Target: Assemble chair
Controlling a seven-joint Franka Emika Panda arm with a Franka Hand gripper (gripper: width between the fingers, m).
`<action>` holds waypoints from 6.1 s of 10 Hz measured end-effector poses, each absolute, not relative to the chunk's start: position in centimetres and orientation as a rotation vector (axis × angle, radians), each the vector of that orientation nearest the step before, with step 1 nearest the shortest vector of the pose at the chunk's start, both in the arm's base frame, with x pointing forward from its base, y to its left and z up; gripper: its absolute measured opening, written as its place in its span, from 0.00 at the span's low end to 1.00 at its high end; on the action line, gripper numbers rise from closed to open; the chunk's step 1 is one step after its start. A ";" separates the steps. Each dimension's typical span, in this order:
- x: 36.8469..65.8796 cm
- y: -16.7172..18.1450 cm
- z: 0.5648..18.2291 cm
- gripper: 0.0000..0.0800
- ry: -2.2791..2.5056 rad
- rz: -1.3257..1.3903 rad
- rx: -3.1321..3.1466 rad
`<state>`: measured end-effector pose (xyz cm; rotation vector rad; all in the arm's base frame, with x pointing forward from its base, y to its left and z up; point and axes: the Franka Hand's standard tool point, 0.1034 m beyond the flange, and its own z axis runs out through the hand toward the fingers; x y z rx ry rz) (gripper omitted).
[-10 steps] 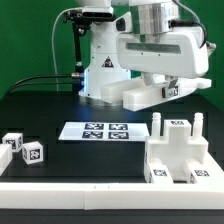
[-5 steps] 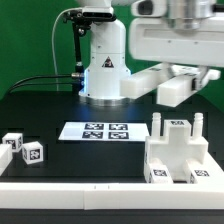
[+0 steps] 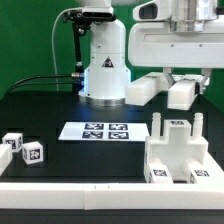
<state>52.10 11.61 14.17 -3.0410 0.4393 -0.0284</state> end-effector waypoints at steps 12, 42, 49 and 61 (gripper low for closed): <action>54.1 11.6 13.1 0.36 0.090 0.019 -3.113; 54.5 9.3 15.6 0.81 0.130 0.041 -3.094; 54.7 7.3 17.2 0.81 0.126 0.025 -3.079; 54.9 -11.9 11.0 0.81 -0.234 0.214 -3.049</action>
Offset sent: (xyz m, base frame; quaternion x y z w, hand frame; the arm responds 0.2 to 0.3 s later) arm 0.0000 0.0000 0.0000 0.0000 0.0000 0.0000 1.0000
